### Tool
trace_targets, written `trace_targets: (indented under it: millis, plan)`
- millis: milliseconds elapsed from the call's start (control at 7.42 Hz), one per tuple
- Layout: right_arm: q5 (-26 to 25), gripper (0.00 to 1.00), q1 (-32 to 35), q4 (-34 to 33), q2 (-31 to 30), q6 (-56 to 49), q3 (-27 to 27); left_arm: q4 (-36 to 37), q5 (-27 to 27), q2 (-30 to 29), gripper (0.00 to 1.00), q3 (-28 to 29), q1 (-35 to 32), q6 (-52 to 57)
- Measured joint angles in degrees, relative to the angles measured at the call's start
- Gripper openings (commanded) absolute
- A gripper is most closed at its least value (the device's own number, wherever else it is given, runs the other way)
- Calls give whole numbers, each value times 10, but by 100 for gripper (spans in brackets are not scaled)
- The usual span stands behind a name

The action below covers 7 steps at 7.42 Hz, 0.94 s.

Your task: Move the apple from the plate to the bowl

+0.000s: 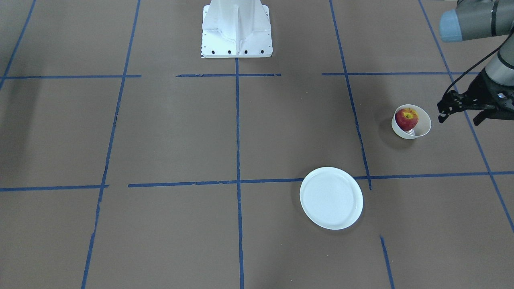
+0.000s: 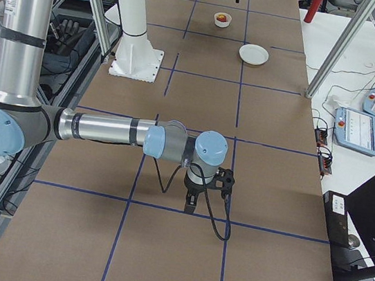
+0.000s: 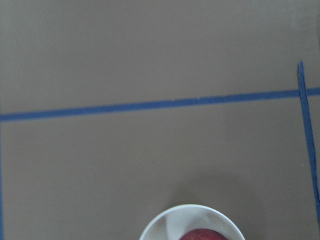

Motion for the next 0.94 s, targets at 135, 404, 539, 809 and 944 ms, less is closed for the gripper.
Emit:
trace_targets:
  millis: [135, 404, 539, 809, 944]
  plan:
    - [0, 100, 0, 0, 0, 0, 0, 20, -2, -11, 100, 12, -47, 71]
    - [0, 100, 0, 0, 0, 0, 0, 30, -51, -17, 100, 77, -140, 194]
    - [0, 100, 0, 0, 0, 0, 0, 31, -84, -18, 100, 130, -181, 251]
    - [0, 100, 0, 0, 0, 0, 0, 33, -111, -11, 100, 194, -225, 299]
    - [0, 100, 0, 0, 0, 0, 0, 33, -114, -2, 100, 204, -233, 302]
